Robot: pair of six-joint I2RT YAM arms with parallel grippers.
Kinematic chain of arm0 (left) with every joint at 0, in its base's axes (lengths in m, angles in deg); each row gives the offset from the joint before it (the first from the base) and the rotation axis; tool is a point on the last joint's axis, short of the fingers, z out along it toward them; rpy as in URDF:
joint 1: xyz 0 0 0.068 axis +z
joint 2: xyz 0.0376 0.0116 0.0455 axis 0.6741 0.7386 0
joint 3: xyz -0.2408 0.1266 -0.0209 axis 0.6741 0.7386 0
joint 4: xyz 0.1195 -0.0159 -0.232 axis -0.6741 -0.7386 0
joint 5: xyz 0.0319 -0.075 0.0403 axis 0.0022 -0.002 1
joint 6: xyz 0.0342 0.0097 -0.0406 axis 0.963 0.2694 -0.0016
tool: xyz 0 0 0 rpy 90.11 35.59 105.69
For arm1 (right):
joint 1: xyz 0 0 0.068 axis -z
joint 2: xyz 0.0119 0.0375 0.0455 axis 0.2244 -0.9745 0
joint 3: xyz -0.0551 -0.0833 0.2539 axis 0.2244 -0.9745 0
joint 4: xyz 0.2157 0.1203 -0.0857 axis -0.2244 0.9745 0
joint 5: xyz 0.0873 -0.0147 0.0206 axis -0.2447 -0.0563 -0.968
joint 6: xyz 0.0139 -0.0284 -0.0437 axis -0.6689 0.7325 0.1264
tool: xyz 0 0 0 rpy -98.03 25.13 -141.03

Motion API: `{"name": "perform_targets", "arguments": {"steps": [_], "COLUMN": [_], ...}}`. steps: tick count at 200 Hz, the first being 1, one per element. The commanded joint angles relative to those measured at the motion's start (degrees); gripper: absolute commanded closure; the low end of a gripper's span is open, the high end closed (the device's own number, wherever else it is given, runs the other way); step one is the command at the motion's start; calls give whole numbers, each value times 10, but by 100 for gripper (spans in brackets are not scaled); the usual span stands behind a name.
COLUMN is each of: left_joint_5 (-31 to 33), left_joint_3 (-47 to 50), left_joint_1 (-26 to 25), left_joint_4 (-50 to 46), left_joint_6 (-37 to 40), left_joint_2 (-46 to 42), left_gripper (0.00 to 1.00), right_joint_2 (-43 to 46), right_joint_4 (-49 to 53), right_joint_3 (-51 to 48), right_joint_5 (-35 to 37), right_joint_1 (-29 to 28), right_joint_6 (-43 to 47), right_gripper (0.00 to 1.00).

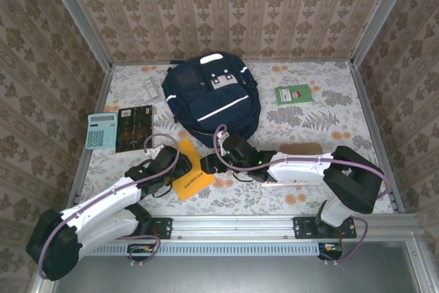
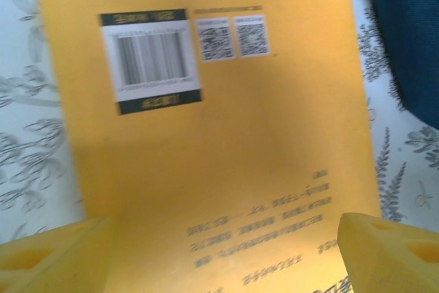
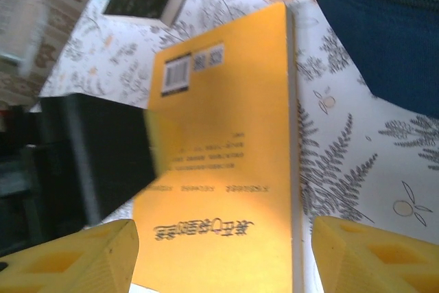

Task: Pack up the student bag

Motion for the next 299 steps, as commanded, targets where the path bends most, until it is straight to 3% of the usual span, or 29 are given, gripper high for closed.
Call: {"name": "perform_targets", "arguments": {"steps": [1, 33, 75, 103, 194, 243, 299], "left_joint_5": [32, 25, -7, -44, -87, -148, -182], "left_joint_3": [16, 57, 94, 113, 138, 133, 129], "left_joint_1": [-11, -16, -18, -22, -37, -37, -54], "left_joint_4": [-95, -69, 48, 152, 338, 433, 480], "left_joint_6": [-35, -53, -48, -29, -12, 12, 45], "left_joint_2": [-37, -61, -34, -10, 31, 56, 0], "left_gripper": [16, 16, 18, 22, 28, 27, 34], "right_joint_2": [-33, -81, -146, -170, -188, -181, -169], "right_joint_4": [12, 7, -14, -47, -72, -73, -77], "right_joint_3": [16, 33, 52, 55, 64, 62, 59], "right_joint_5": [-3, -5, -21, -56, -96, -102, -108], "right_joint_1": [3, 2, 2, 2, 1, 1, 1], "right_joint_6": [16, 17, 7, -11, -34, -39, -43], "right_gripper": [32, 34, 36, 43, 59, 61, 61]}}
